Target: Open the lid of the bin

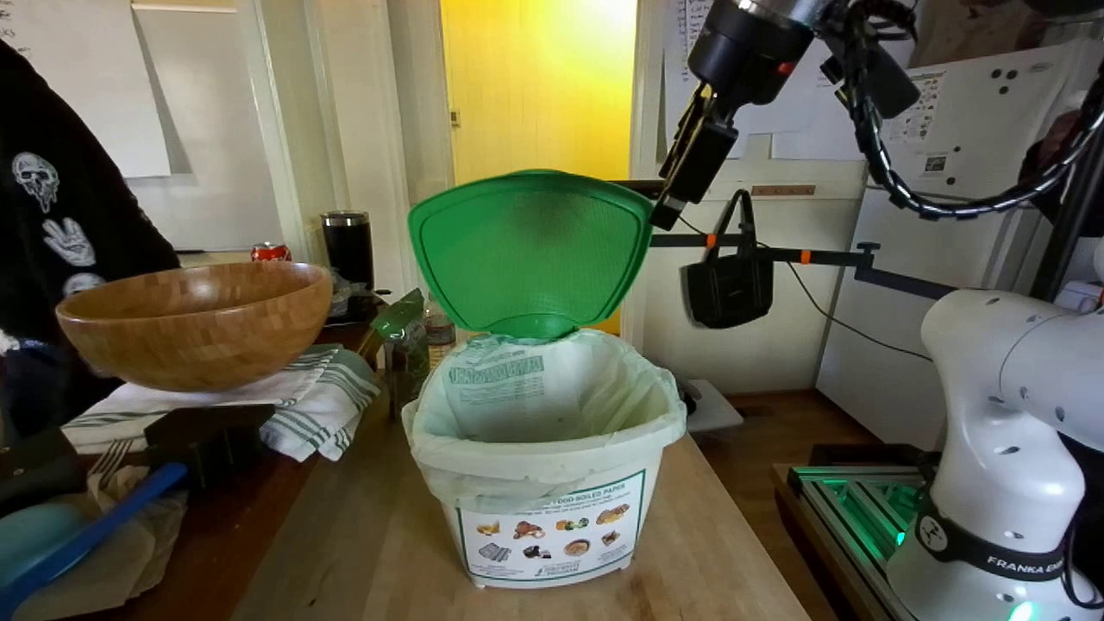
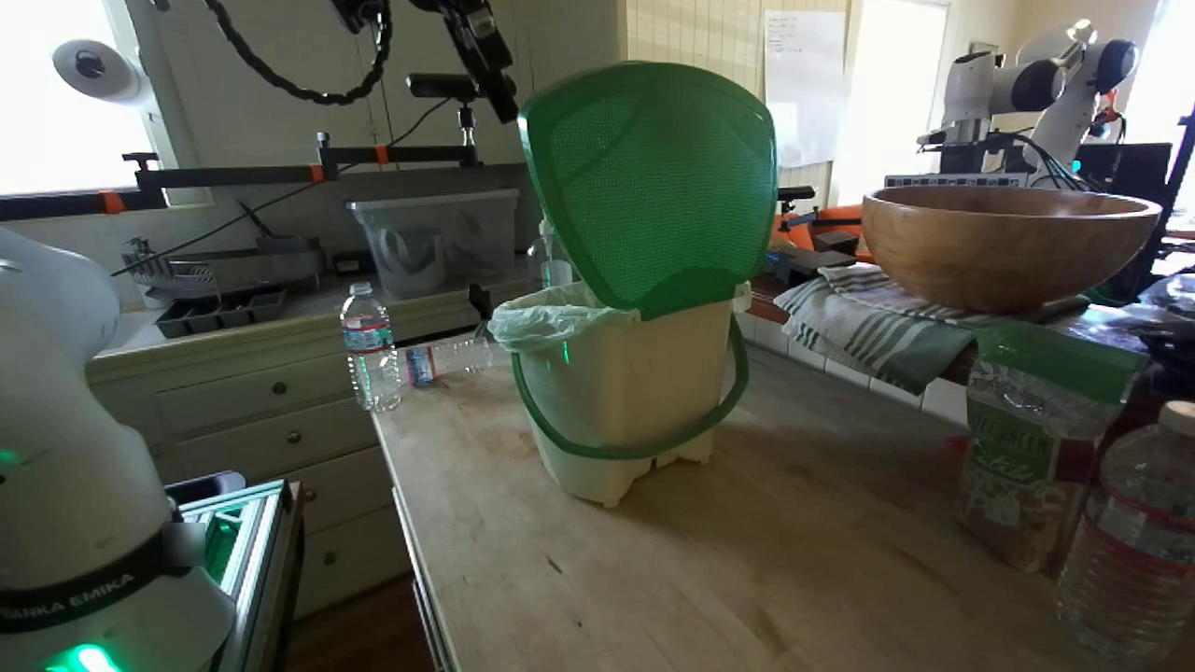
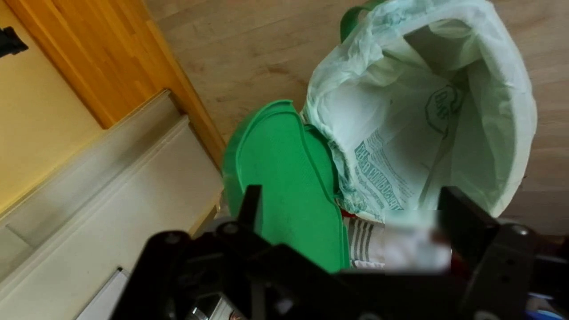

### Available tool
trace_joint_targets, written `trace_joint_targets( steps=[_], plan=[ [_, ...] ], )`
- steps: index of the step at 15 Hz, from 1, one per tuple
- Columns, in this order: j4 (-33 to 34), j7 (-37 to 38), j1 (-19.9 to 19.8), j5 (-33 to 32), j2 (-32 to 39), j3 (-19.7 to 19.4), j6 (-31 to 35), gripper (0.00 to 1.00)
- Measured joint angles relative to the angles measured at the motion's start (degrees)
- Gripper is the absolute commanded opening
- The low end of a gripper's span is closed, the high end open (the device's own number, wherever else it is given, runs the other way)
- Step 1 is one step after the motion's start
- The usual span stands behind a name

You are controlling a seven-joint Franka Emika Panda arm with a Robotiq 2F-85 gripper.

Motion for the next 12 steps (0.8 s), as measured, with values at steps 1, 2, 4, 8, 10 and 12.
trace_joint_targets(
  steps=[1,2,4,8,10,12],
  plan=[
    [-0.8,-1.5,-0.2,0.5,-1.1,-0.5,0.0,1.0],
    [-1.7,-3.3,-0.4,1.1,-2.2,-1.2,0.0,1.0],
    [-3.2,-6.7,-0.9,1.9,-4.5,-2.8,0.0,1.0],
    [-5.8,-12.5,-1.3,3.4,-8.3,-5.5,0.1,1.0],
    [-5.9,-12.7,-2.0,3.4,-8.7,-5.3,0.1,1.0],
    [-5.8,-12.7,-2.5,3.4,-8.5,-4.7,0.1,1.0]
  ],
)
